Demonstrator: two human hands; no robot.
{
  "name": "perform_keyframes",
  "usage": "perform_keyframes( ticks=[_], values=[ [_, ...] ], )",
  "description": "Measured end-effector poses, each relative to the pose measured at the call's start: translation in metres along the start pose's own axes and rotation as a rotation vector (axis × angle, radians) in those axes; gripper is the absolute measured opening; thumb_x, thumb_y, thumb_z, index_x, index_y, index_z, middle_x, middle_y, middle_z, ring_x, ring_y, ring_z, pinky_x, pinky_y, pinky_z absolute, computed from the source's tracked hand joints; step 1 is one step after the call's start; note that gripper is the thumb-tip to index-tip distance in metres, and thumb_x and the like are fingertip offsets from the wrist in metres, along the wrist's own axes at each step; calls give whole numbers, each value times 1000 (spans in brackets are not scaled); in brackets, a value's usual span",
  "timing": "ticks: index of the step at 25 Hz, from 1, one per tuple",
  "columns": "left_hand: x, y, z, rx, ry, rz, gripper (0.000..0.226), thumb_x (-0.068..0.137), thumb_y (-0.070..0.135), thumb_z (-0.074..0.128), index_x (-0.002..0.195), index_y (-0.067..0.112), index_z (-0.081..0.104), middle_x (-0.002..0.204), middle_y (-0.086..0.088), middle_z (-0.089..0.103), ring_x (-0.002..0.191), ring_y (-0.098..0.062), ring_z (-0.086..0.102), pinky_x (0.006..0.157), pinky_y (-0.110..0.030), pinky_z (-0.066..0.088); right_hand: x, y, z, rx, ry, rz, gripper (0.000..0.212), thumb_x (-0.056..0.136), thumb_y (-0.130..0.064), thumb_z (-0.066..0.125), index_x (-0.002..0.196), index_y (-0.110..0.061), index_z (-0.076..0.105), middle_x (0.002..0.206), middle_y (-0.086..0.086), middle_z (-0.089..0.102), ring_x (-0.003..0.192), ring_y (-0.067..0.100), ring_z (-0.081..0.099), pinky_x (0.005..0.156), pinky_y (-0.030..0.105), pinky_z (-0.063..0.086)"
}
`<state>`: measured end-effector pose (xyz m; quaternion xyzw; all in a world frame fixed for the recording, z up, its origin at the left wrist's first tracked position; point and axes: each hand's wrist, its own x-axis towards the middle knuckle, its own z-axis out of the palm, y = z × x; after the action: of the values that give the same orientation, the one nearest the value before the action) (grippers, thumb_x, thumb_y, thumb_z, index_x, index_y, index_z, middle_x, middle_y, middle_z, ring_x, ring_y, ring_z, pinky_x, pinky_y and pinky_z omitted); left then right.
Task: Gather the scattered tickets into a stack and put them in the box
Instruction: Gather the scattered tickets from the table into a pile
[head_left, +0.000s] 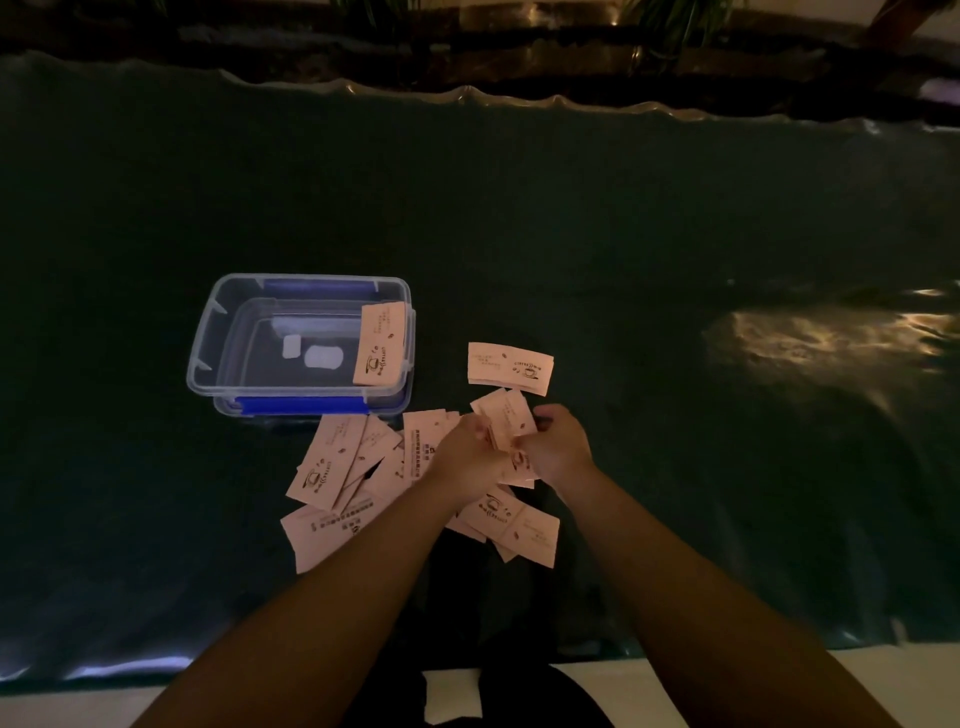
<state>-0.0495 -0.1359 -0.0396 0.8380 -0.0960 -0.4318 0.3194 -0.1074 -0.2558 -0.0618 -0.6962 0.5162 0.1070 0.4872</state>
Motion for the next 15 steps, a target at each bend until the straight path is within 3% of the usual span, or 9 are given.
perform_keyframes(
  ticks=[2,4,6,10,12,15],
  values=[
    [-2,1,-1,-88,-35,-52,46,94,23,67,137,27,50,116,2,59,93,-18,68,77,-35,58,0,-2,0,-11,0,-11,70,88,-6,81,149,-26,52,146,3,60,111,19,61,64,26,48],
    [-2,0,-1,-96,-58,-33,35,95,21,65,128,25,55,112,2,62,93,-18,68,83,-38,59,0,-2,0,-13,-6,-7,72,87,-6,81,150,-25,51,147,4,59,117,22,62,72,30,54],
    [-2,-2,-2,-10,-70,39,27,96,16,63,122,24,62,108,3,63,90,-13,65,79,-32,55,-1,-1,-2,-10,-21,17,71,87,-6,82,150,-23,52,147,6,60,127,28,63,86,38,58],
    [-12,-9,-1,200,-44,230,32,94,15,66,125,24,62,115,3,65,90,-6,60,76,-23,48,-4,5,-12,41,-63,15,60,93,-2,74,147,-22,55,148,8,61,134,31,60,90,43,55],
    [-20,-15,0,361,-73,330,46,90,21,71,135,24,58,132,0,61,113,-13,58,95,-32,49,-8,12,-20,79,-35,18,59,96,-2,69,150,-22,54,151,9,60,134,33,60,98,49,57],
    [-27,-26,0,769,-213,451,69,84,41,75,146,27,47,151,-3,45,142,-26,35,117,-53,27,-16,23,-36,165,49,53,60,99,-5,68,154,-22,51,153,10,59,128,31,63,83,42,57]
  ],
)
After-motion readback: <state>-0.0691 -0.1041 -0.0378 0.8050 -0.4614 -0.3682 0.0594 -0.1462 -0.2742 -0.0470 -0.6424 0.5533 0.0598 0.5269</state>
